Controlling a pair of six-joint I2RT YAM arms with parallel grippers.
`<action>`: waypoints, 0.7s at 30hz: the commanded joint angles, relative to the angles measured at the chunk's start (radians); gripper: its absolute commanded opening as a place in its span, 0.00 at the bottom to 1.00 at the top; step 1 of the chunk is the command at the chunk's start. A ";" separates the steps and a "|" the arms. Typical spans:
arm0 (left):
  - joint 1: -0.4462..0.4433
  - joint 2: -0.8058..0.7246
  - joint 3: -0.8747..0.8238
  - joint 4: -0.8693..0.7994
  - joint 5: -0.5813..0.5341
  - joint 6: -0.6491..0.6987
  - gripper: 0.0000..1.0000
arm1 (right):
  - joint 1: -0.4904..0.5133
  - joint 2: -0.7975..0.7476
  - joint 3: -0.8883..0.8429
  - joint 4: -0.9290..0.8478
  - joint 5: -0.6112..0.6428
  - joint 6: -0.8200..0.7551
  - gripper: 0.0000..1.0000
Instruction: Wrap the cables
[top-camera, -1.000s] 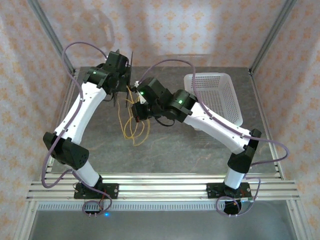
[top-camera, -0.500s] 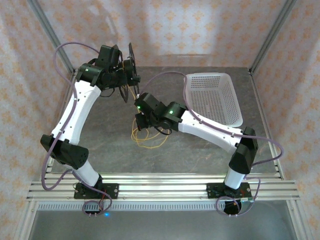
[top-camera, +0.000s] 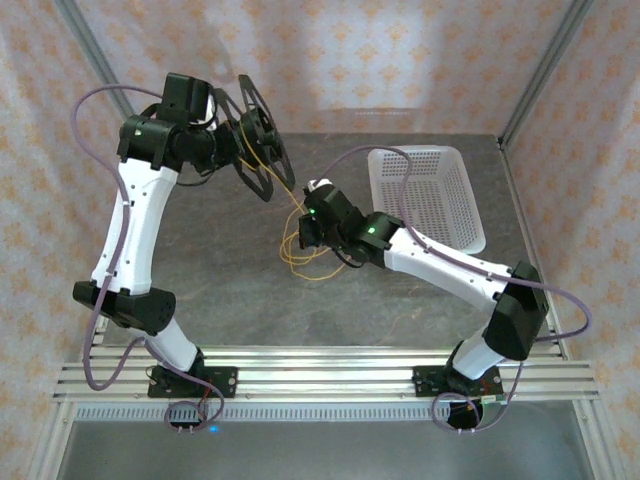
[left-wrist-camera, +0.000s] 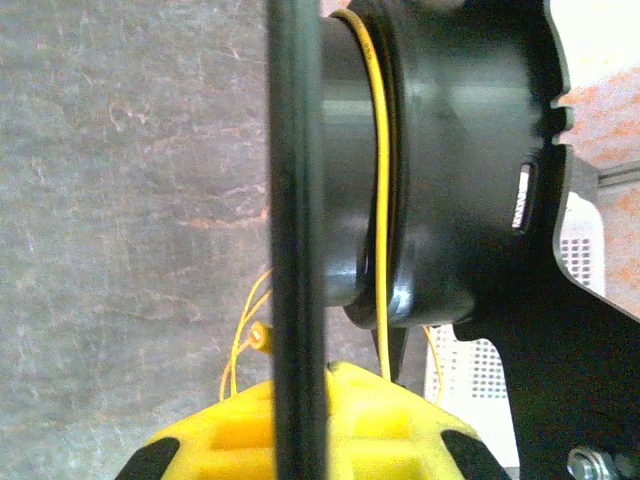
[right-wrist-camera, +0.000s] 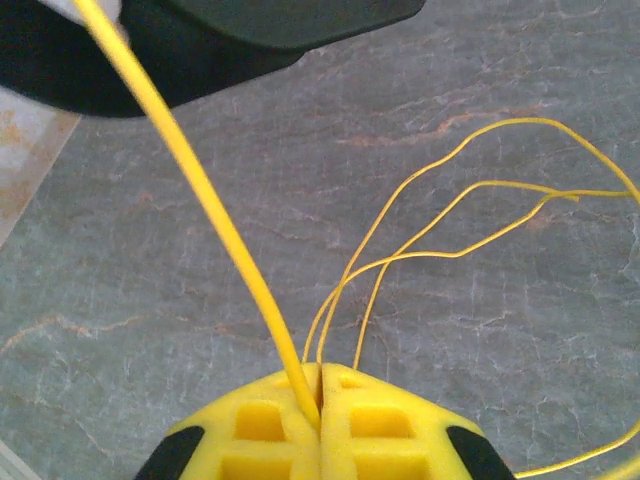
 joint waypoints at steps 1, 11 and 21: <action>0.042 0.003 0.113 0.032 -0.041 -0.135 0.00 | -0.019 -0.019 -0.048 -0.071 0.013 -0.024 0.00; 0.051 -0.015 0.137 -0.051 0.085 -0.211 0.00 | -0.111 -0.075 -0.131 -0.001 0.000 -0.034 0.00; 0.076 -0.024 0.072 0.080 0.319 -0.217 0.00 | -0.196 -0.025 -0.205 0.129 -0.057 -0.013 0.00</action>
